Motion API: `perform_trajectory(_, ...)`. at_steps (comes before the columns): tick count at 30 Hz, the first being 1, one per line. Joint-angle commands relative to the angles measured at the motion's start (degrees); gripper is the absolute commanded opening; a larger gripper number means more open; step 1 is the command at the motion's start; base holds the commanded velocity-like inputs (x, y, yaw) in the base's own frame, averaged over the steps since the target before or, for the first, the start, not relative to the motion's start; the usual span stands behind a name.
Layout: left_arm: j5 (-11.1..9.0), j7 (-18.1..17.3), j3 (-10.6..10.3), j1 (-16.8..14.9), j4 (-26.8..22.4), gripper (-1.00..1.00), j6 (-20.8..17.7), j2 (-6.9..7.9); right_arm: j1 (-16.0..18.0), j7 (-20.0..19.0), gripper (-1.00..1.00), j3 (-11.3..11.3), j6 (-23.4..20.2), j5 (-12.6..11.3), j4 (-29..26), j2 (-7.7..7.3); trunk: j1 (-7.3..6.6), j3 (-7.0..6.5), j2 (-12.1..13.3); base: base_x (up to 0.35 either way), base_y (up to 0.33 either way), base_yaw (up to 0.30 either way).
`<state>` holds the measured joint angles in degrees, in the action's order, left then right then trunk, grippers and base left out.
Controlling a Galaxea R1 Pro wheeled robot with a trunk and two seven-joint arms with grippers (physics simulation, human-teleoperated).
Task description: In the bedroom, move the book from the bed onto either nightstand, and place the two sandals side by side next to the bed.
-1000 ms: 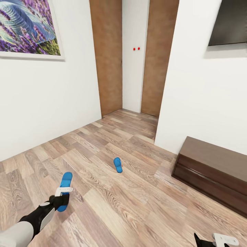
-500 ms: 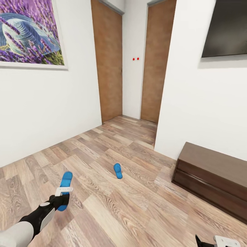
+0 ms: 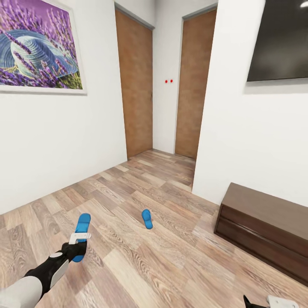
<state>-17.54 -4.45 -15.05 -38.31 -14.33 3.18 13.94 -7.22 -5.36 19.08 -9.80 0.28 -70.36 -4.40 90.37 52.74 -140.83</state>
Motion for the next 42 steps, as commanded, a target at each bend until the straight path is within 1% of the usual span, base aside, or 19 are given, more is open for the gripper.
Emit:
perform_trajectory(1,-0.6,-0.1,-0.4,0.0,0.0,-1.00,0.3,0.04,0.0,-0.3,1.00,0.2,-0.3,0.0,-0.1,-0.01,-0.23,-0.14,0.4,0.000,0.000,0.000)
perform_trajectory(9,-0.5,-0.1,-0.5,0.1,0.7,-1.00,1.2,-0.14,0.0,-0.2,1.00,0.4,-0.3,0.0,0.0,-0.05,-1.99,-1.57,3.6,0.000,0.000,0.000)
perform_trajectory(12,-0.5,-0.1,-0.6,0.1,2.8,-1.00,1.4,-0.74,0.0,-0.2,1.00,0.5,-0.2,-0.1,0.2,-0.10,-2.65,-2.11,4.8,0.000,0.000,0.000)
perform_trajectory(17,-0.5,-0.1,-0.6,0.1,4.1,-1.00,1.2,-1.55,0.0,-0.1,1.00,0.7,-0.2,-0.1,0.5,-0.21,-3.75,-3.01,6.8,0.000,0.000,0.000)
perform_trajectory(18,-0.5,-0.3,-0.6,0.1,4.4,-1.00,1.0,-1.88,-0.1,-0.1,1.00,0.9,-0.2,-0.1,0.8,-0.29,-3.97,-3.19,7.2,0.000,0.000,0.000)
perform_trajectory(22,-0.5,-0.5,-0.6,0.1,5.6,-1.00,0.5,-2.42,-0.1,-0.1,1.00,2.1,-0.1,-0.1,1.4,-0.36,-4.85,-3.91,8.8,0.000,0.000,0.000)
perform_trajectory(27,-0.5,-0.5,-0.4,0.1,7.6,-1.00,0.2,-3.90,-0.1,-0.1,1.00,2.8,0.3,-0.1,3.0,-0.44,-5.94,-4.80,10.8,0.000,0.000,0.000)
perform_trajectory(30,-0.5,-0.4,-0.3,0.1,8.6,-1.00,0.1,-4.89,-0.1,-0.1,1.00,3.0,1.6,-0.1,4.8,-0.55,-6.60,-5.34,12.0,0.000,0.000,0.000)
perform_trajectory(31,-0.6,-0.3,-0.3,0.3,9.3,-1.00,0.0,-5.55,-0.1,-0.1,1.00,3.1,2.5,0.0,6.2,-0.65,-6.82,-5.52,12.4,0.000,0.000,0.000)
perform_trajectory(33,-0.6,0.0,-0.3,0.7,9.8,-1.00,0.0,-6.22,-0.1,-0.1,1.00,3.1,3.0,-0.1,7.3,-0.73,-7.26,-5.88,13.2,0.000,0.000,0.000)
perform_trajectory(35,-0.7,0.1,-0.3,1.4,10.1,-1.00,0.1,-6.77,-0.1,-0.1,1.00,3.1,3.5,-0.1,8.0,-0.82,-7.70,-6.24,14.0,0.000,0.000,0.000)
perform_trajectory(39,-0.9,0.4,-0.2,3.8,10.2,-1.00,0.6,-7.64,-0.1,-0.1,1.00,3.1,4.0,0.0,8.9,-0.92,-8.58,-6.96,15.6,0.000,0.000,0.000)
perform_trajectory(42,-1.0,1.4,-0.1,5.1,10.1,-1.00,0.9,-8.25,-0.1,-0.2,1.00,3.1,4.3,0.0,9.2,-0.98,-9.24,-7.50,16.8,0.000,0.000,0.000)
